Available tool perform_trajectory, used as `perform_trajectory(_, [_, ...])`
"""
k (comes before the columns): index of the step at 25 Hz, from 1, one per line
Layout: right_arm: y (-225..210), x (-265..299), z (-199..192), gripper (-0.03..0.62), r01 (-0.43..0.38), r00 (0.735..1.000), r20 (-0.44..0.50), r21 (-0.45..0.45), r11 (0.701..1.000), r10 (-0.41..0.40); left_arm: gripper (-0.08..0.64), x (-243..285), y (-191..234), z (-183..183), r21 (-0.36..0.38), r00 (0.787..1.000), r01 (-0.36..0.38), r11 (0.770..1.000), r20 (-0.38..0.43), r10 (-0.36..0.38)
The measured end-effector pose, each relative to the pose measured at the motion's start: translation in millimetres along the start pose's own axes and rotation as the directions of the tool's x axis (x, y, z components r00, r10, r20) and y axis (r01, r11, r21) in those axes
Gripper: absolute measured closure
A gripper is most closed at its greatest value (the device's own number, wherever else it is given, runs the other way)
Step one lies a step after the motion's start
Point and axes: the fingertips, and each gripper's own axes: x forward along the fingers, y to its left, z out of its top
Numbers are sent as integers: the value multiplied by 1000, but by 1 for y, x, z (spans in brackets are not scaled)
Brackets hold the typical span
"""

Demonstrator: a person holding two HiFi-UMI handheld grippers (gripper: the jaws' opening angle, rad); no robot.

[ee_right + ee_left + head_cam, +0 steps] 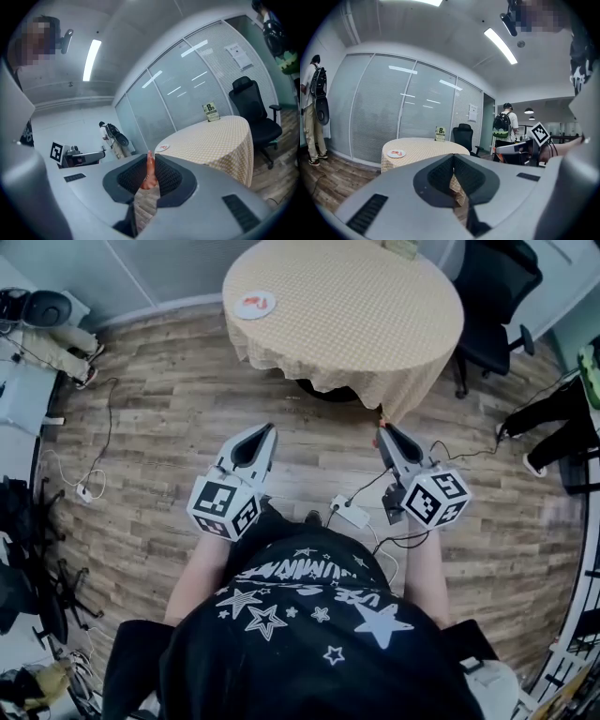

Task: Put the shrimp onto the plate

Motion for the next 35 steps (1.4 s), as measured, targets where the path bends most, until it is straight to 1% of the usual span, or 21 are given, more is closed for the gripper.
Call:
perform_trajectory(7, [-6, 7, -4, 546, -38, 999, -6, 46, 998, 38, 552, -12, 6, -2, -11, 998, -62, 998, -11, 62])
perform_trajectory(12, [-6, 25, -7, 546, -51, 998, -21, 58, 997, 52, 552, -12, 14, 2, 16, 996, -83, 996, -16, 84])
perform_trajectory(15, [-4, 36, -8, 546, -59, 998, -29, 58, 997, 60, 552, -6, 22, 3, 9, 997, -81, 997, -15, 81])
perform_trajectory(20, [-16, 47, -1, 546, -15, 999, -39, 58, 998, 17, 551, 14, 38, 3, -10, 998, -60, 998, -23, 60])
perform_trajectory(25, [-32, 56, 8, 546, 18, 998, -61, 43, 999, -15, 551, 38, 59, 11, -26, 998, -61, 998, 3, 61])
perform_trajectory(28, [-42, 63, 14, 546, 39, 998, -52, 44, 998, -37, 552, 51, 71, 11, -42, 999, -54, 998, 7, 54])
perform_trajectory(35, [-62, 99, 24, 547, 69, 996, -58, 48, 996, -67, 552, 88, 107, 18, -46, 999, -40, 998, 10, 41])
